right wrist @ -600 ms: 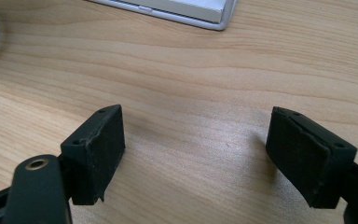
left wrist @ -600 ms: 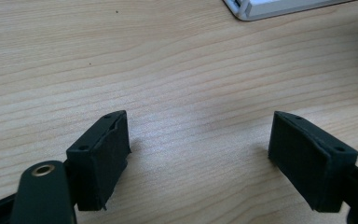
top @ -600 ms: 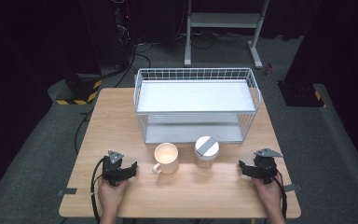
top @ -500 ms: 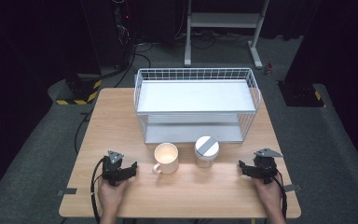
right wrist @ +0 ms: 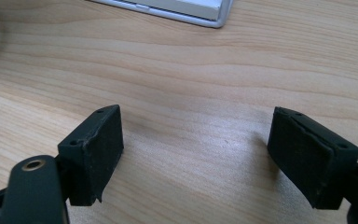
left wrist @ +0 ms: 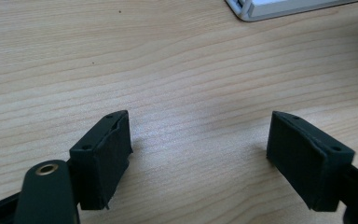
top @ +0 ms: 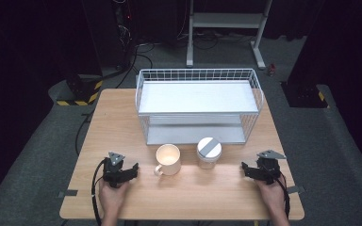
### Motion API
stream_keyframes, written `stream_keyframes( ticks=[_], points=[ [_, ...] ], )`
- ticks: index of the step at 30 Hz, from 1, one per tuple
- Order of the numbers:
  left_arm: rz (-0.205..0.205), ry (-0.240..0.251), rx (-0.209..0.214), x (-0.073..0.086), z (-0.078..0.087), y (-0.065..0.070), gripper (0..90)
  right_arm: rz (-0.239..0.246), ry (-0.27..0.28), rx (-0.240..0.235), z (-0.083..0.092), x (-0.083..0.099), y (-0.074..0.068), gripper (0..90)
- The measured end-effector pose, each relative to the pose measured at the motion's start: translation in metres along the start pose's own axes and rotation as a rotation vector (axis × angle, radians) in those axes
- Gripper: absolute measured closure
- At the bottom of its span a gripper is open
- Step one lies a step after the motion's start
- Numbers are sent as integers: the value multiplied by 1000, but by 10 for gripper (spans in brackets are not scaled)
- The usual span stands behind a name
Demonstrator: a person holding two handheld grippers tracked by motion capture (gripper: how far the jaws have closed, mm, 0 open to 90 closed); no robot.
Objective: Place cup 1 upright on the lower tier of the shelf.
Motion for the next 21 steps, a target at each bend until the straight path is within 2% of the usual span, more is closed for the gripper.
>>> stream_keyframes(
  ticks=[12,21],
  points=[
    [0,0,-1,0,0,0,220,-6,-6,7,2,2,0,156],
    [1,0,-1,0,0,0,221,2,12,-23,8,6,-6,162]
  ],
)
Point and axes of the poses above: each handheld gripper's, and its own axes: z roughly backward along the jaws, x roughly out of its underside, y roughly to its right, the point moved 3 cm from there along -z, roughly forward along the jaws, and after that the axes turned 6 degrees about -y, right-handed, at the moved point
